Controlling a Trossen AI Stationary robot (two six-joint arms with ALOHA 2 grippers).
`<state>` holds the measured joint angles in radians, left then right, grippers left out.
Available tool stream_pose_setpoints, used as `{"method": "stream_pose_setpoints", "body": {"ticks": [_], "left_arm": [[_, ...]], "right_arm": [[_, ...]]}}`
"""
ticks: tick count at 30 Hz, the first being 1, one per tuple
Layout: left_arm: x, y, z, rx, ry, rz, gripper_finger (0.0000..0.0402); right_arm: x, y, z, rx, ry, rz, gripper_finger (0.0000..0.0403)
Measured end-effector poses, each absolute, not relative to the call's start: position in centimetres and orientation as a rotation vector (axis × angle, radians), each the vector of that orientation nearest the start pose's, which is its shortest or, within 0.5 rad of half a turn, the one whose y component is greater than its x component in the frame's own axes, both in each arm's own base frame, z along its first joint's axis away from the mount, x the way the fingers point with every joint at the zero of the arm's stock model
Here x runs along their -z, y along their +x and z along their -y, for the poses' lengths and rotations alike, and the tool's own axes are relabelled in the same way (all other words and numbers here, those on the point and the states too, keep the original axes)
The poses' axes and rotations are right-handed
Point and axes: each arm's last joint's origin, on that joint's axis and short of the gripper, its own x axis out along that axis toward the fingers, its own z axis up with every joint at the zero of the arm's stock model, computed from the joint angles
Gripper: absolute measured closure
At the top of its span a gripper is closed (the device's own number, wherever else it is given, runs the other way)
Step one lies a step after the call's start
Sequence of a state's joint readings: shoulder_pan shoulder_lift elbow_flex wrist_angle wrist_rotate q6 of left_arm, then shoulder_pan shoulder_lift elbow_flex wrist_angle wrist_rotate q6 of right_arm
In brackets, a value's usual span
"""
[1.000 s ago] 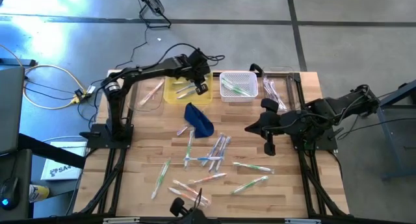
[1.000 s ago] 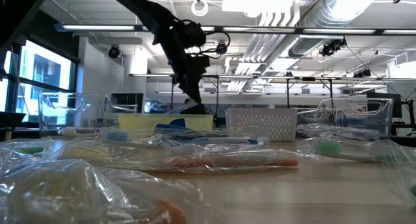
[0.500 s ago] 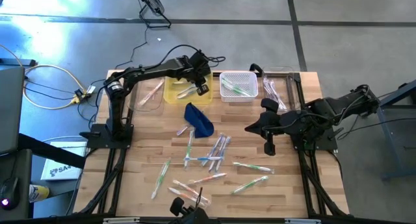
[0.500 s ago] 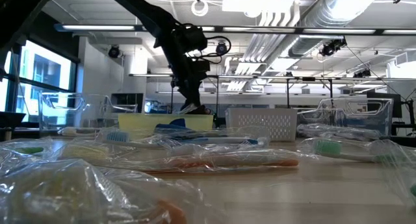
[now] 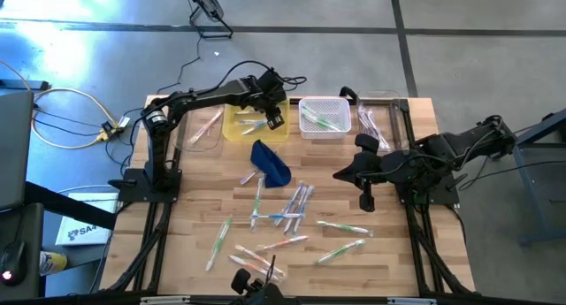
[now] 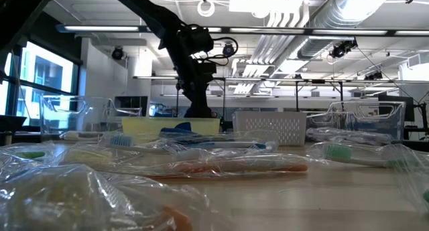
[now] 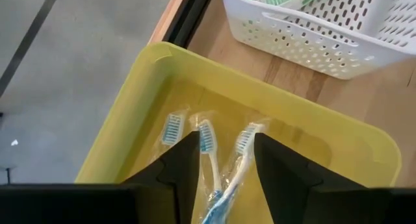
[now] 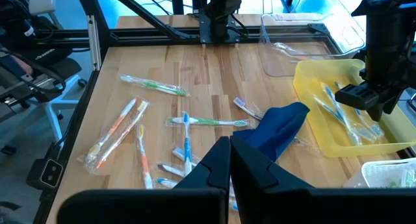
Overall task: Pick & Place Toothbrushes
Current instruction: Put the green toothbrush into the white bin
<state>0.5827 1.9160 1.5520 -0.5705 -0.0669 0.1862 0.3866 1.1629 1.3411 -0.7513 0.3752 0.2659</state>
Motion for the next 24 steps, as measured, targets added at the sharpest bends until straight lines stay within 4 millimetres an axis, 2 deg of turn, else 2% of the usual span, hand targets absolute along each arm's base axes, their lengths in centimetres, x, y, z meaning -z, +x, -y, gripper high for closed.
{"method": "stream_pose_setpoints", "body": {"ticks": [24], "left_arm": [[-24.29, 34.69, -23.05, -0.508, -0.077, -0.973, 0.0258]], "right_arm": [[-39.94, 21.42, -7.56, 0.054, 0.051, -0.500, 0.0401]]}}
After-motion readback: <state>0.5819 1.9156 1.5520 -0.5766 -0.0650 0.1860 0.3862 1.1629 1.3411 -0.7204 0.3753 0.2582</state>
